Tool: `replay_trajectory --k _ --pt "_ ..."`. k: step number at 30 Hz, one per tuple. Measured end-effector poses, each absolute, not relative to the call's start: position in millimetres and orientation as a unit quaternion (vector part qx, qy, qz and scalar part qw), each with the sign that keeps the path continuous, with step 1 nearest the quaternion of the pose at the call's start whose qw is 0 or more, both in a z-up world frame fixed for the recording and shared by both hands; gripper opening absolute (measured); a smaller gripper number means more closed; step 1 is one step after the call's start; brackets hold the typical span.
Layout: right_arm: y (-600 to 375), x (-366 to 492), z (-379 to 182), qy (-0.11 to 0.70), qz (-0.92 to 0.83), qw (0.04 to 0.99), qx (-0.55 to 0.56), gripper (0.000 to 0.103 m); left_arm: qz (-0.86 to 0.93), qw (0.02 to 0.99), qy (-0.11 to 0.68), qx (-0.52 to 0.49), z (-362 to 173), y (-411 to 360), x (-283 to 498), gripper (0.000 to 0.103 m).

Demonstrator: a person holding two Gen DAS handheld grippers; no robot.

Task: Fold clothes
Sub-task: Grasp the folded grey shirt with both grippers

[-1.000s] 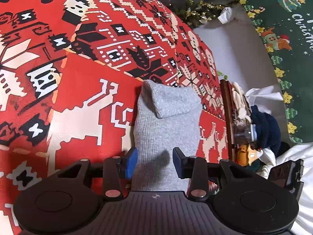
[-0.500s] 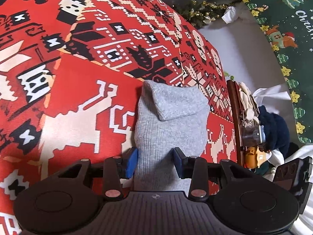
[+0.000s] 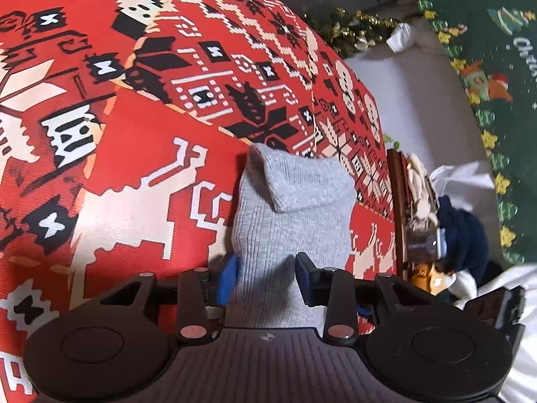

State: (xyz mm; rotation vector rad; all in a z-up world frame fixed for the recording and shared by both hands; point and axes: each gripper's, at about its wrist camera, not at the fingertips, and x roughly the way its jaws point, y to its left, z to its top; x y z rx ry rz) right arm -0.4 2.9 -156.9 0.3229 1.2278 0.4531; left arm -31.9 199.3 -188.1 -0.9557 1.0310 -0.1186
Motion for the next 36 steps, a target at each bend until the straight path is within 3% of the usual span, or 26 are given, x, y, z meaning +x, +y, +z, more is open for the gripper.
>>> replay_trajectory --k 9,13,18,28,36 --pt "14 5 -165 0.565 0.218 0.784 0.136 0.038 -0.056 0.765 0.475 -0.431 -193 195 -25 0.038" --pt "19 0 -164 0.557 0.232 0.787 0.129 0.017 -0.056 0.777 0.474 -0.410 -191 189 -23 0.030" --pt "24 -11 -148 0.536 0.228 0.805 0.111 0.011 -0.046 0.803 0.468 -0.365 -179 179 -26 0.020" --pt "49 -46 -82 0.461 0.274 0.839 0.087 0.011 -0.007 0.860 0.404 -0.313 -112 193 -62 0.018" --pt "140 -86 -12 0.414 0.353 0.837 0.066 0.011 0.061 0.887 0.331 -0.317 -37 287 -132 0.018"
